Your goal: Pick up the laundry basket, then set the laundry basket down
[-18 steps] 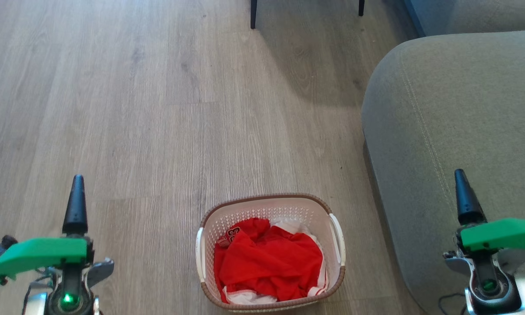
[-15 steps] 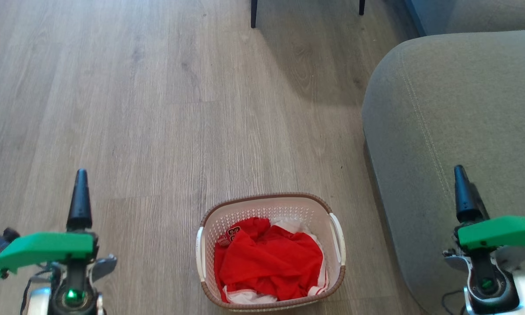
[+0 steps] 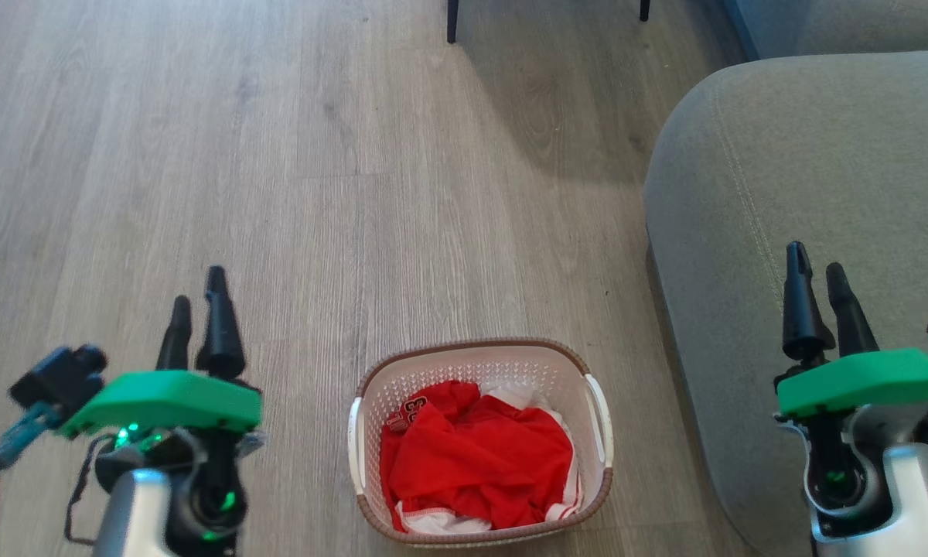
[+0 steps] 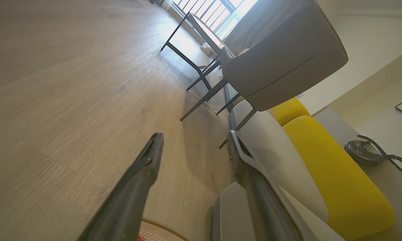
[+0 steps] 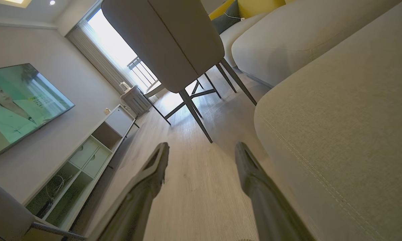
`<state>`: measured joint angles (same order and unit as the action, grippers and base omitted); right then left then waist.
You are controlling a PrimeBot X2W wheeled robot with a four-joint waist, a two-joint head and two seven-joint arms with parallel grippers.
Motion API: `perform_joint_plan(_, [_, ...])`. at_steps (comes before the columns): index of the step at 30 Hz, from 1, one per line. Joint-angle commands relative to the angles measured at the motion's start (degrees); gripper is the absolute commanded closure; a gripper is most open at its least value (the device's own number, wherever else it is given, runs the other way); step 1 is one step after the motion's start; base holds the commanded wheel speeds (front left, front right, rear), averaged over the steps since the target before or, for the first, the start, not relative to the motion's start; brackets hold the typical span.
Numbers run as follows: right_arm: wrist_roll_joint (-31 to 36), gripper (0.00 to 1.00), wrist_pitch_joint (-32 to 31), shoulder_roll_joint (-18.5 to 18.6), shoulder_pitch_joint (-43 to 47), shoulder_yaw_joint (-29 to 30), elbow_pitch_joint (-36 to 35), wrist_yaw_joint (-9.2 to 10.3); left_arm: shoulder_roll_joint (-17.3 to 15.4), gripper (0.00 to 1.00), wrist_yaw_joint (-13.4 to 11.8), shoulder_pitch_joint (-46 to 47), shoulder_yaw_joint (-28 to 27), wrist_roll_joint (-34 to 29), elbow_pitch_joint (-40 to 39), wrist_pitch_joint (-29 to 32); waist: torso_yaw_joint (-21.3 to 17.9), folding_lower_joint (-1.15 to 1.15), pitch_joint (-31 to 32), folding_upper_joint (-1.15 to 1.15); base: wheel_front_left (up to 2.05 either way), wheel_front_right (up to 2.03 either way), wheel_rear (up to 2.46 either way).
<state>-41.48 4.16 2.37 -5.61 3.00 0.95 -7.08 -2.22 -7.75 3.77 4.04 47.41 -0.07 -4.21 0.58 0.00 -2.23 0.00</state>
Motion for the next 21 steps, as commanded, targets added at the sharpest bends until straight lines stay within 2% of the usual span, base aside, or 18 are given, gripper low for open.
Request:
perform_joint_plan(1, [2.3, 0.00, 0.9, 1.1, -3.3, -1.1, -2.8, -0.21, -0.5, 0.00, -0.8, 3.8, 0.0, -2.7, -3.0, -0.8, 0.0, 0.00, 0.0, 0.00, 0.00, 0.00, 0.00])
perform_joint_plan(5, [6.3, 0.00, 1.6, 1.6, -3.4, -2.2, -3.2, -0.23, -1.0, 0.00, -2.6, 4.3, 3.6, -8.0, -3.1, -1.5, 0.1, 0.00, 0.0, 0.00, 0.00, 0.00, 0.00])
perform_joint_plan(8, [9.4, 0.00, 2.1, 2.0, -3.6, -3.2, -3.5, -0.24, -2.4, 0.00, -5.0, 4.9, 6.6, -11.5, -3.2, -2.0, 0.1, 0.00, 0.0, 0.00, 0.00, 0.00, 0.00])
perform_joint_plan(16, [19.6, 0.00, 3.4, 4.0, -3.9, -7.5, -3.4, -0.26, -8.3, 0.00, -15.1, 8.4, 19.2, -20.8, -1.8, -3.3, -0.1, 0.00, 0.1, 0.00, 0.00, 0.00, 0.00])
perform_joint_plan(21, [23.8, 0.00, 4.2, 3.4, -3.5, -8.2, -2.0, -0.28, -11.1, 0.00, -21.7, 11.0, 27.0, -23.9, 0.1, -4.2, -0.3, 0.00, 0.4, 0.00, 0.00, 0.00, 0.00])
